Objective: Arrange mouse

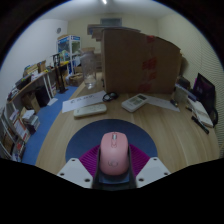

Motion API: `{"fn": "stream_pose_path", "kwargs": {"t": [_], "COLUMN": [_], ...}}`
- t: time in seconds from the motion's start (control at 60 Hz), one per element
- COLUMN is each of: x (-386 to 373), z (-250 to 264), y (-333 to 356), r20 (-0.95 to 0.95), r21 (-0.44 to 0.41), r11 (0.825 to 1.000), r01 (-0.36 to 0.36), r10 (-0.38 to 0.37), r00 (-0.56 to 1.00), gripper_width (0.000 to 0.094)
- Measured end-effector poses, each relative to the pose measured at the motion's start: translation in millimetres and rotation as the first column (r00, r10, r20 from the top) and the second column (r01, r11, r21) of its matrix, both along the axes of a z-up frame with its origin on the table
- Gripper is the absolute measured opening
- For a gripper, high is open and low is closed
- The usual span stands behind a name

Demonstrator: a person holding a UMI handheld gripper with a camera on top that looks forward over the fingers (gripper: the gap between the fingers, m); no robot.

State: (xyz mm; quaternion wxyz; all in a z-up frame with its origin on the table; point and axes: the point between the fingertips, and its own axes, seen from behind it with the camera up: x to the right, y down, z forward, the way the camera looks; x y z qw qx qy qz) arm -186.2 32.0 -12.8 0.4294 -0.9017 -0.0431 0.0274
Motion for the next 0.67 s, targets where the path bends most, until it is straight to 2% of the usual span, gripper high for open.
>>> {"fn": "stream_pose_path", "kwargs": {"t": [0.05, 0.1, 0.133, 0.217, 0.367, 0.55, 0.667], "x": [-1, 1, 1, -6, -9, 4, 37], "z": [-1, 0, -1, 7, 61, 130, 158], "y": [0, -1, -4, -17, -63, -155, -200], "r20": [0.006, 0.009, 0.005, -0.044, -0.088, -0.153, -0.15], "r21": [-0.03, -0.052, -0.069, -0.114, -0.104, -0.125, -0.136], "r11": [1.0, 0.999, 0.998, 0.993, 0.994, 0.992, 0.991], "r01": [-0.002, 0.001, 0.002, -0.007, -0.021, -0.029, 0.006], "r10": [0.002, -0.001, -0.002, 0.002, 0.012, 0.009, -0.027], "r00": [1.0, 1.0, 1.0, 0.999, 0.996, 0.988, 0.988], "gripper_width": [0.05, 0.0531, 0.0666, 0.0858, 0.084, 0.0836, 0.0839]}}
